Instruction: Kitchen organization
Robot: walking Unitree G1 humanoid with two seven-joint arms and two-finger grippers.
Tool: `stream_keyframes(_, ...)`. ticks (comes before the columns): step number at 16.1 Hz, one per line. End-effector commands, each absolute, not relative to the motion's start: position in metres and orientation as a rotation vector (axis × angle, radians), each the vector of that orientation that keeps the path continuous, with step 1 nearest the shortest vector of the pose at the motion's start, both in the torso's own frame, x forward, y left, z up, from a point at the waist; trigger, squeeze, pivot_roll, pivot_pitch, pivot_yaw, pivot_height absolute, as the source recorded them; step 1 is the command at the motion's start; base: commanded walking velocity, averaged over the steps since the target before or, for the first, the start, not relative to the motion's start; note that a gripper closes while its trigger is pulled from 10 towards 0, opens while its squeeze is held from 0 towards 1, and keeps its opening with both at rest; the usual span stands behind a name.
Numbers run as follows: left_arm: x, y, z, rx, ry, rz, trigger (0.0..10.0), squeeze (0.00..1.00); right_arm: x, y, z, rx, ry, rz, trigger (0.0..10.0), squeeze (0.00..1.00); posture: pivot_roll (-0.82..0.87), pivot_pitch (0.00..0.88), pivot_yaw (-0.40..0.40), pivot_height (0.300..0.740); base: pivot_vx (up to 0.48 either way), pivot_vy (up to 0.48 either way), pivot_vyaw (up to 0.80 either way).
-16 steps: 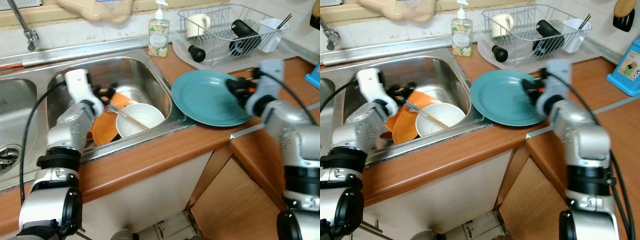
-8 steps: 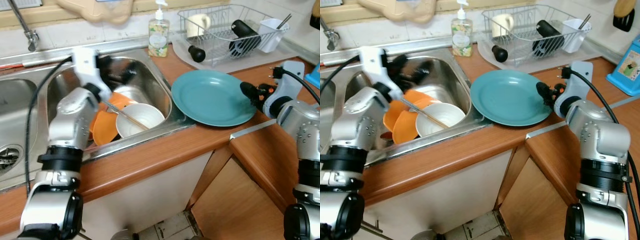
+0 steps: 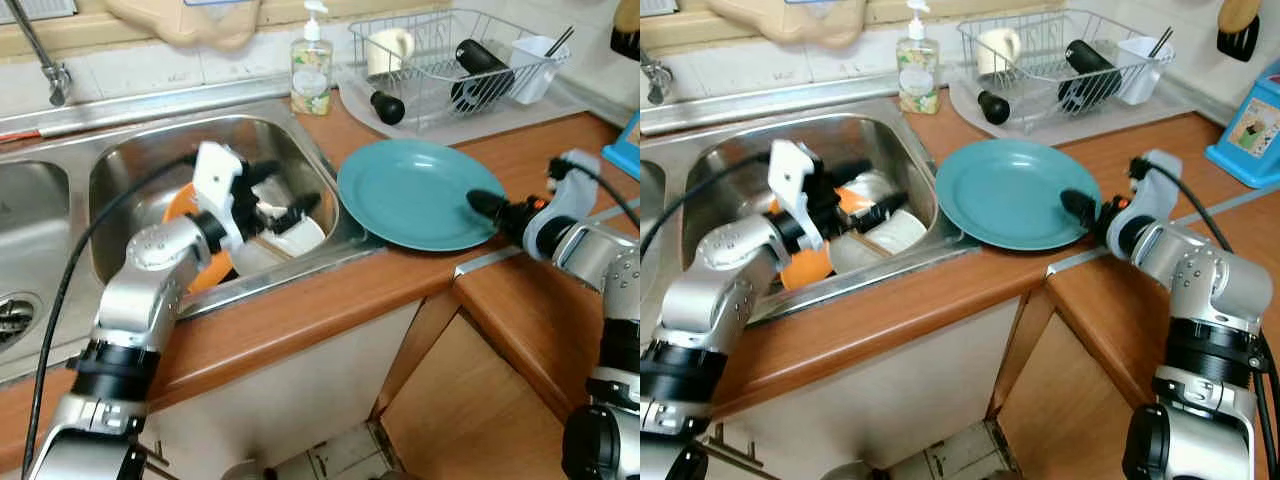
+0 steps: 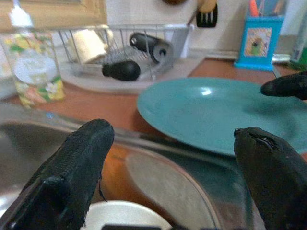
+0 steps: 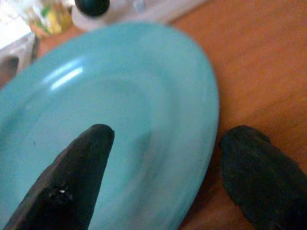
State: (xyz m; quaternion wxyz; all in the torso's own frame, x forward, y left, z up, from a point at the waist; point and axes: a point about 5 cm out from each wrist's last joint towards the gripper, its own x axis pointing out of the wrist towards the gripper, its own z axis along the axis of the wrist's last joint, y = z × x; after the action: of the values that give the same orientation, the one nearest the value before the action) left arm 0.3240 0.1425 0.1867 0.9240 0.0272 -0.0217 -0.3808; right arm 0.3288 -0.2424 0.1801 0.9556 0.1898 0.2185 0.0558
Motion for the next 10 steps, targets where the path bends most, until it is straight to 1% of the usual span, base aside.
stream_keyframes(1,0.319,0.141,0.189,0.066,-0.044,-0.813,10.0,0.00,0.329,-0.240,0.180,0.387,0.479,0.123,10.0,0.00,-0.17,0.000,0.006,0.740,0.000,0.000,0.00)
stream_keyframes(2,0.315,0.142,0.188,0.062,-0.035,-0.815,10.0,0.00,0.328,-0.236,0.178,0.423,0.482,0.148,9.1,0.00,-0.17,0.000,0.006,0.740,0.000,0.000,0.00)
stream_keyframes(3,0.311,0.142,0.187,0.058,-0.027,-0.815,10.0,0.00,0.328,-0.234,0.177,0.448,0.482,0.160,2.7,0.00,-0.17,0.000,0.005,0.740,0.000,0.000,0.00)
stream_keyframes(4,0.309,0.142,0.186,0.046,-0.023,-0.816,10.0,0.00,0.329,-0.232,0.177,0.461,0.478,0.167,0.0,0.00,-0.17,0.000,0.004,0.740,0.000,0.000,0.00)
stream_keyframes(5,0.307,0.141,0.185,0.027,-0.019,-0.810,10.0,0.00,0.329,-0.229,0.178,0.500,0.463,0.187,0.0,0.00,-0.17,0.000,0.003,0.740,0.000,0.000,0.00)
stream_keyframes(10,0.302,0.139,0.181,0.002,0.000,-0.794,10.0,0.00,0.330,-0.228,0.179,0.531,0.455,0.191,0.0,0.00,-0.17,0.000,-0.001,0.740,0.000,0.000,0.00)
